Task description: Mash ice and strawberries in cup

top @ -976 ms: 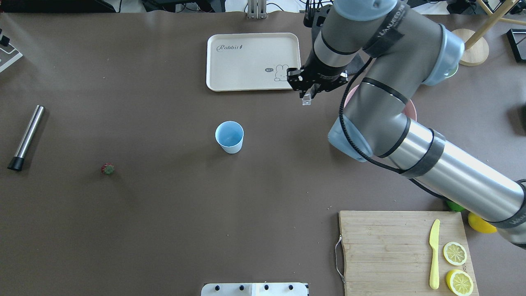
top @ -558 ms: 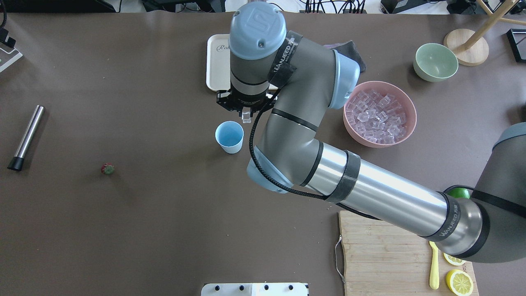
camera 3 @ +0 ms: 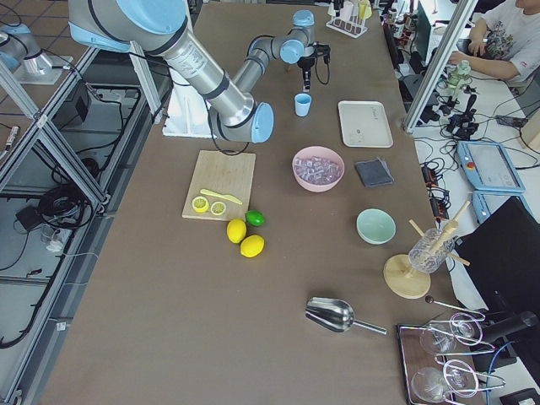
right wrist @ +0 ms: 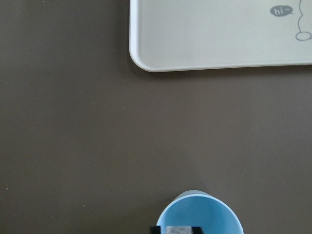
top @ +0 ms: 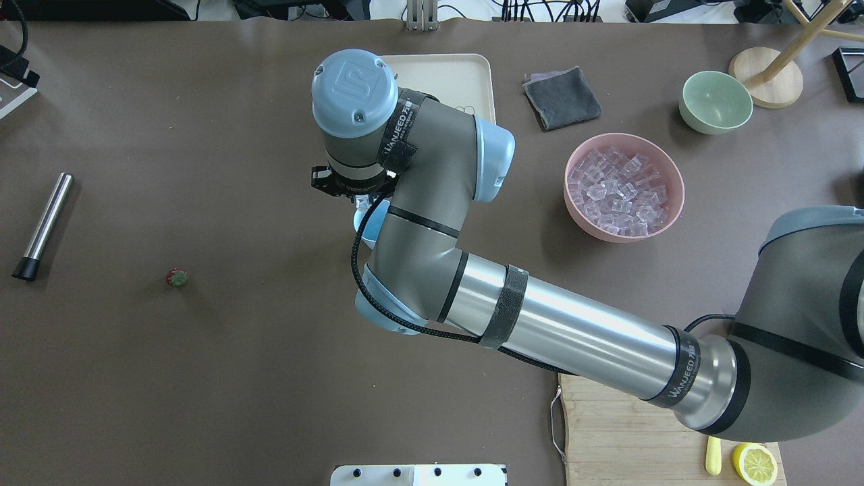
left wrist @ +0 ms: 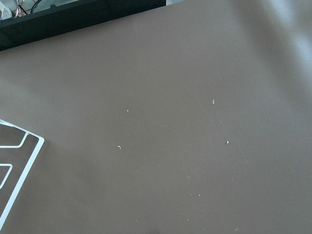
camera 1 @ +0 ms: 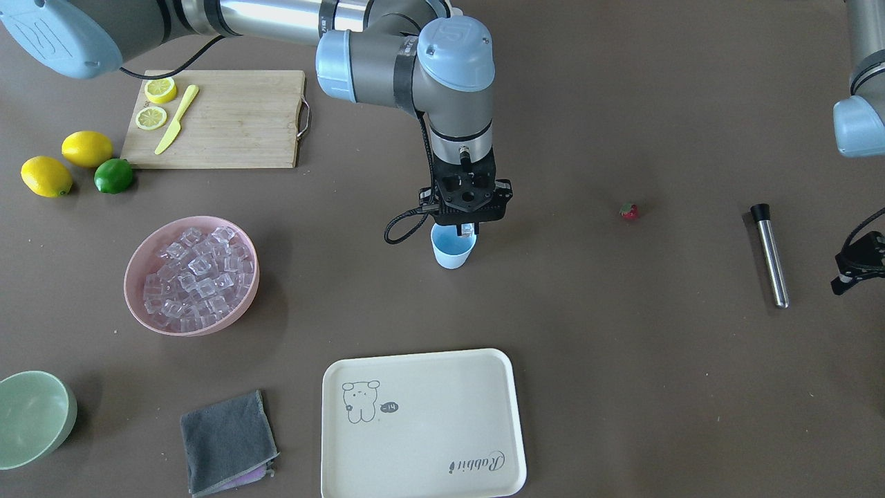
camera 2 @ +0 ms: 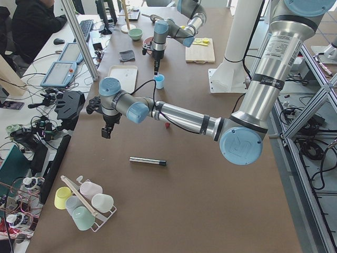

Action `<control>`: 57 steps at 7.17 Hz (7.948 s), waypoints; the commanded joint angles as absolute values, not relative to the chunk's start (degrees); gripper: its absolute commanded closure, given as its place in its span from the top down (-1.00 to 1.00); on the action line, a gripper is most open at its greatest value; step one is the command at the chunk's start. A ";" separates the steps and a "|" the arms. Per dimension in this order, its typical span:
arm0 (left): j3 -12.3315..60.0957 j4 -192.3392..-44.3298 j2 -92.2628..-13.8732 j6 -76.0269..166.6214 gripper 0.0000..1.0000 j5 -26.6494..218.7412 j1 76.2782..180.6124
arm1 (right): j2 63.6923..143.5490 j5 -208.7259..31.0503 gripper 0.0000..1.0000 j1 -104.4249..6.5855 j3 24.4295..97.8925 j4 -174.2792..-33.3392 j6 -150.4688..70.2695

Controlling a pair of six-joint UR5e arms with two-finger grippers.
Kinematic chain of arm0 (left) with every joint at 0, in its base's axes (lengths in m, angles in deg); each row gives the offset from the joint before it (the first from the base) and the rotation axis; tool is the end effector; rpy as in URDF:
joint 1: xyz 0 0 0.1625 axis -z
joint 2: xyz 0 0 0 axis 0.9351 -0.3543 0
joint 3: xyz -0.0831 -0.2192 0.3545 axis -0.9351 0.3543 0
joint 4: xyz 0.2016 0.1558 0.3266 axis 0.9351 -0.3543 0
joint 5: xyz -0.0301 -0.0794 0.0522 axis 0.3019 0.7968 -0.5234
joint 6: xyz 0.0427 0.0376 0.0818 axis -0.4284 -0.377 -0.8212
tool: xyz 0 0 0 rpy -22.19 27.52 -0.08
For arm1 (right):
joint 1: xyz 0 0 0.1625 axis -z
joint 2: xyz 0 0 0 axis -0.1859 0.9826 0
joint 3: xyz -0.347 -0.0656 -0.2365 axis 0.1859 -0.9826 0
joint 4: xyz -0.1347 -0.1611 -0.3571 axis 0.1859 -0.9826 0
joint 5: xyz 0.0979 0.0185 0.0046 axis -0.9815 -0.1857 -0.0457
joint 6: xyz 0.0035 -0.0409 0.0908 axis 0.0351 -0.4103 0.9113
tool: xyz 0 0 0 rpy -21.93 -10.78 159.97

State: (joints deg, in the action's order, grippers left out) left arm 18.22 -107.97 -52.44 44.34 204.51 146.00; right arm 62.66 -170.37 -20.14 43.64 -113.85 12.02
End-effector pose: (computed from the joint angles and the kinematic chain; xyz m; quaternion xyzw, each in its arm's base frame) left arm 0.0799 -0.6414 0.4836 0.1608 0.3782 0.0849 0.9077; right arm -0.6142 -0.4929 0.0690 0.0805 -0.4252 0.0212 0.9013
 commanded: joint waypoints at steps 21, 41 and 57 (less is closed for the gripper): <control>19.75 -108.31 -54.04 47.00 0.95 204.42 142.81 | 101.05 -180.07 0.78 -36.22 61.51 -101.07 -21.18; 19.31 -108.31 -54.48 47.09 0.95 204.41 141.67 | 100.17 -180.86 -1.00 -36.49 60.80 -101.07 -20.13; 19.75 -108.49 -53.78 47.09 0.95 204.33 141.67 | 99.82 -181.57 0.58 -35.96 59.22 -101.59 -20.13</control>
